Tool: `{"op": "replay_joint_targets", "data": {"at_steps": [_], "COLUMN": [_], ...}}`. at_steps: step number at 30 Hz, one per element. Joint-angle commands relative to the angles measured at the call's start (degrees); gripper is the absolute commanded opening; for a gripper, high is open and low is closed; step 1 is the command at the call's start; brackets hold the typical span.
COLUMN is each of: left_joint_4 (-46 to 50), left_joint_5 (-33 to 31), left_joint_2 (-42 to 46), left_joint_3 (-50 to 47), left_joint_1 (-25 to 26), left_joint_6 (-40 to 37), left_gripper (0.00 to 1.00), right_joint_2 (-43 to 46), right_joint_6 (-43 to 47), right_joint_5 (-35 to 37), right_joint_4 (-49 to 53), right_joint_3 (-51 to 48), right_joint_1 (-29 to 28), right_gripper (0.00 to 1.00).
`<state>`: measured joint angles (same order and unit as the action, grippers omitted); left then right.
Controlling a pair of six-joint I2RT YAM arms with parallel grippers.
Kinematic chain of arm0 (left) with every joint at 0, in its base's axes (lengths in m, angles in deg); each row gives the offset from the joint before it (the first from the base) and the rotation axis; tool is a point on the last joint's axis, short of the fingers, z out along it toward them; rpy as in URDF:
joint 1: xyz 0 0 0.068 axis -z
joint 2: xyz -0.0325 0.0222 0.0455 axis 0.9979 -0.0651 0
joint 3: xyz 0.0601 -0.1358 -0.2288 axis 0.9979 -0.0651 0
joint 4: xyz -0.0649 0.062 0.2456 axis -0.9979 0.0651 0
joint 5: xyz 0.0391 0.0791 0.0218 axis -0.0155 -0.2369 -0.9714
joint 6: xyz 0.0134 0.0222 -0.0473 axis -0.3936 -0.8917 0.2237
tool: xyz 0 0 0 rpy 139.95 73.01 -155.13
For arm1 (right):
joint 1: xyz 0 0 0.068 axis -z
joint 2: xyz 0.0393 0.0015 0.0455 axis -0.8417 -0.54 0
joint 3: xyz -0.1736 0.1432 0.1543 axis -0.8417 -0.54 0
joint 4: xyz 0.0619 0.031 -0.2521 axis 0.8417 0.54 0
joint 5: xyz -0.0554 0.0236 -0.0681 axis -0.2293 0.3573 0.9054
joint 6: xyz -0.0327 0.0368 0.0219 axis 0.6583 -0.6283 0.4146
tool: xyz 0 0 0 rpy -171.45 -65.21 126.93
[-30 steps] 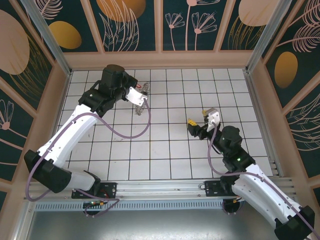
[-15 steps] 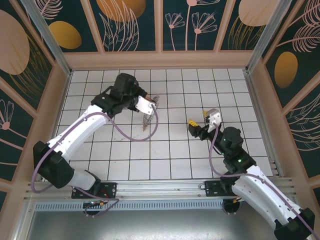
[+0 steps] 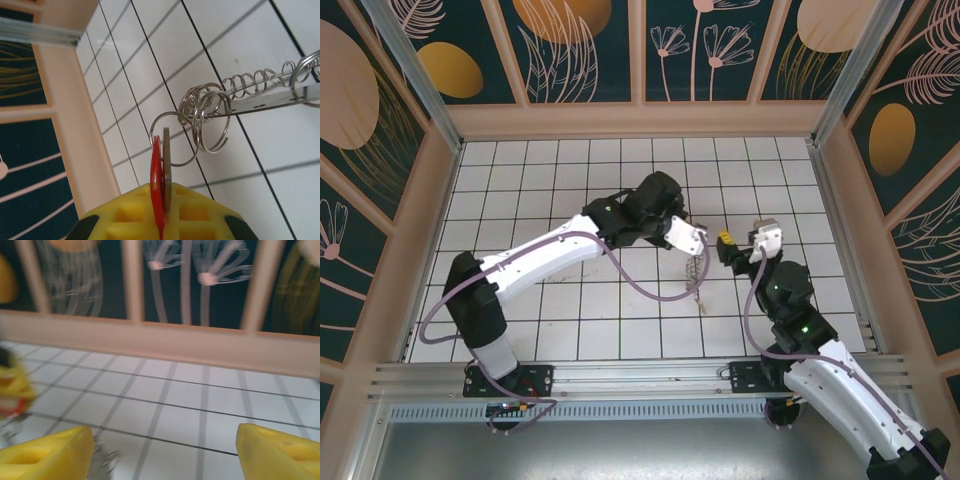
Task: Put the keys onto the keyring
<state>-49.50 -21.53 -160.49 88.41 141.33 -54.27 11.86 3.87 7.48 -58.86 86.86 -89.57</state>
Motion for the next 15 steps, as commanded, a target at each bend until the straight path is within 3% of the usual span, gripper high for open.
{"op": "replay_joint_targets", "data": {"at_steps": [1,7,10,15], "left_joint_4": [0.59,-5.05,-5.12,-6.09], "left_joint_5": [0.77,3.7,9.43,10.39], "left_joint_2": [-3.12,-6.12,-5.91,-4.19], "left_joint_3": [3.3,-2.1,-4.77,-10.8], "left_joint_1": [1.09,1.86,0.17,-3.61], "left_joint_6": [5.1,5.12,5.8,6.42], "left_gripper": [0.0,0.0,0.0,0.0], "right_joint_2": [4.57,10.96,12.53,11.86], "right_joint_6": [1.83,-4.12,-5.59,-3.91], "right_joint_5": [16.36,17.28,15.55,12.1], "right_joint_4": [1.51,4.86,5.13,3.87], "right_joint_3": [0.01,-2.63,-3.78,-4.0], "right_joint_1": [0.59,6.79,7.55,7.66], "right_gripper": [0.76,0.76,0.76,0.76]}}
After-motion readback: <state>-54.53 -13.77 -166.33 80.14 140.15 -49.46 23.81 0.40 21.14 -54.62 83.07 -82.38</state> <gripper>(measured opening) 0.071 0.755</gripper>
